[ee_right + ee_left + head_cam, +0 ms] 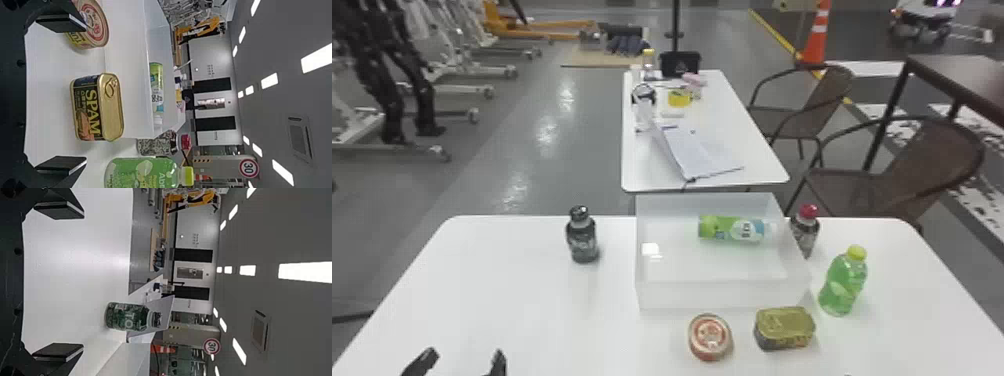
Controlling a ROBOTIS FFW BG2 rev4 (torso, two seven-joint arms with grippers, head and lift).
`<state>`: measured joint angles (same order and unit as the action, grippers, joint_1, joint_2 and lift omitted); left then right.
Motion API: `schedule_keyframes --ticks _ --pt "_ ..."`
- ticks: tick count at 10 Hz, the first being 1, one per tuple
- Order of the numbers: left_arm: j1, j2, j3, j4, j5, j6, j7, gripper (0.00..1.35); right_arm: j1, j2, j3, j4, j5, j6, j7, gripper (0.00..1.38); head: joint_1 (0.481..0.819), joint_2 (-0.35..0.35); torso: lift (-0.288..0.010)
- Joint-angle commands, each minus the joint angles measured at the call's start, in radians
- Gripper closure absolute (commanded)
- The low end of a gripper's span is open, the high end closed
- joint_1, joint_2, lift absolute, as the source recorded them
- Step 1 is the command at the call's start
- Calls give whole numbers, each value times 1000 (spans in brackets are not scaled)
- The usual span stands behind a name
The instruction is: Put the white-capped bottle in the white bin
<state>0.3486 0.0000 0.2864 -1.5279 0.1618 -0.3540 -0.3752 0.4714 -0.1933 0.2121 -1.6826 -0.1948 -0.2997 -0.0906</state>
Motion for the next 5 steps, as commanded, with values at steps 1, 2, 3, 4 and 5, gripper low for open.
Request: schedule_keyframes --ticks 1,2,3,4,5 --pt "1 -3 -4 0 5 7 -1 116 10 0 1 -2 0 -13 -3 110 549 0 -100" --pt "3 -3 -9 0 10 10 1 116 15 0 1 -5 2 -13 -5 110 549 0 -100" --pt "3 -3 -10 0 15 10 1 116 16 0 0 -6 2 -15 -6 110 549 0 -100" --pt "4 -3 -9 0 18 13 1 116 18 0 0 -6 2 -18 -8 110 549 0 -100" --pt "6 -3 -7 0 19 15 -1 116 19 0 0 -6 2 -19 -8 111 549 0 -100"
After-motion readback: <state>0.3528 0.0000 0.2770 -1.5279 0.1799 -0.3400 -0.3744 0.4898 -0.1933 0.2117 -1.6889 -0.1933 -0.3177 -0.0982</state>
